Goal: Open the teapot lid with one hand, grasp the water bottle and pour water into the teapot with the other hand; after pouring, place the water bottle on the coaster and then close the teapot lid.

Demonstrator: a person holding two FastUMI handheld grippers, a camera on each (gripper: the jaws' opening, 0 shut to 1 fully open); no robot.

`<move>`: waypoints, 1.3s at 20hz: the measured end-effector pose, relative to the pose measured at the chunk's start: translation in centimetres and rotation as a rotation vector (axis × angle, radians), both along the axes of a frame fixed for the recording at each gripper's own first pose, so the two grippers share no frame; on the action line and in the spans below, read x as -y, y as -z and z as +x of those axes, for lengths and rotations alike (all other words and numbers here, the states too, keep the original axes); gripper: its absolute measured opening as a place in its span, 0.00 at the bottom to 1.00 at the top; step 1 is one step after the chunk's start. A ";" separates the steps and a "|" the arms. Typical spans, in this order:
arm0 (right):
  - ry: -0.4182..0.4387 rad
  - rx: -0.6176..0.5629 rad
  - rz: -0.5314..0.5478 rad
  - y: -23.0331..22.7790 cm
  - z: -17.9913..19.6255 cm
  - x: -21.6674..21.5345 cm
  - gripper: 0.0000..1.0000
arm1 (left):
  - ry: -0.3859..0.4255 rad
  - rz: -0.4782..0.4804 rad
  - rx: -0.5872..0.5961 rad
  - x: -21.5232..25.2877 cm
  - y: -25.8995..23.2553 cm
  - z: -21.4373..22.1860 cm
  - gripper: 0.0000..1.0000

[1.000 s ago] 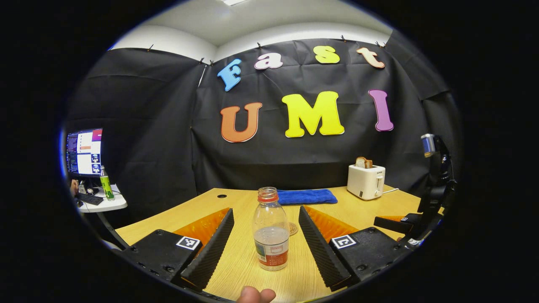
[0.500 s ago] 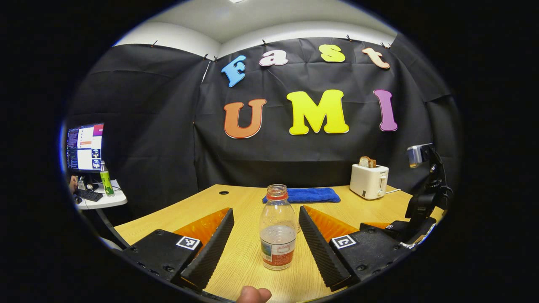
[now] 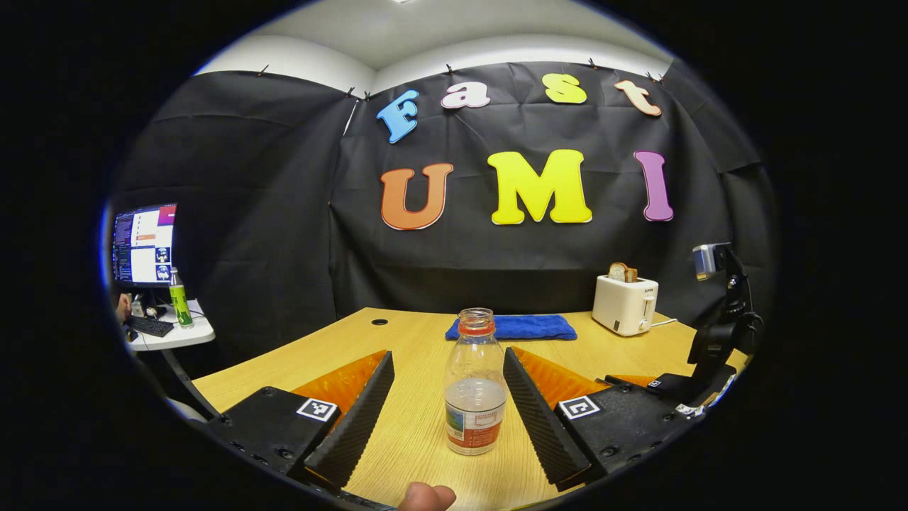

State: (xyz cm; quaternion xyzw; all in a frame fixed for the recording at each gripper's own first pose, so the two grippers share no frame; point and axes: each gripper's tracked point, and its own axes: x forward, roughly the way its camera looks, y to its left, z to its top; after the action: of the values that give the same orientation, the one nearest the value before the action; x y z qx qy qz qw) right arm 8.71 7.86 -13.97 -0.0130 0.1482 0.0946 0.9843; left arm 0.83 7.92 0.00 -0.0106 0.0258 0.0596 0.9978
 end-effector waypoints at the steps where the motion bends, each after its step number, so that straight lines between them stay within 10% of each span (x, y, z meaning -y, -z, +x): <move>1: -0.006 -0.009 0.017 0.2 0.2 -0.1 0.11 | 0.002 -0.002 -0.003 0.1 0.2 0.0 0.97; 26: -0.047 0.107 0.022 -6.3 -3.7 3.6 0.00 | 0.167 -0.125 -0.190 2.9 11.6 2.3 0.98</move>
State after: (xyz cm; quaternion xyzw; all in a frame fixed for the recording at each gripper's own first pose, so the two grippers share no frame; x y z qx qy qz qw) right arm 5.03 4.22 -7.67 -0.0107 0.0940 0.1184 0.9884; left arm 3.17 5.04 -11.60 -0.0650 0.1247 -0.0245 0.9898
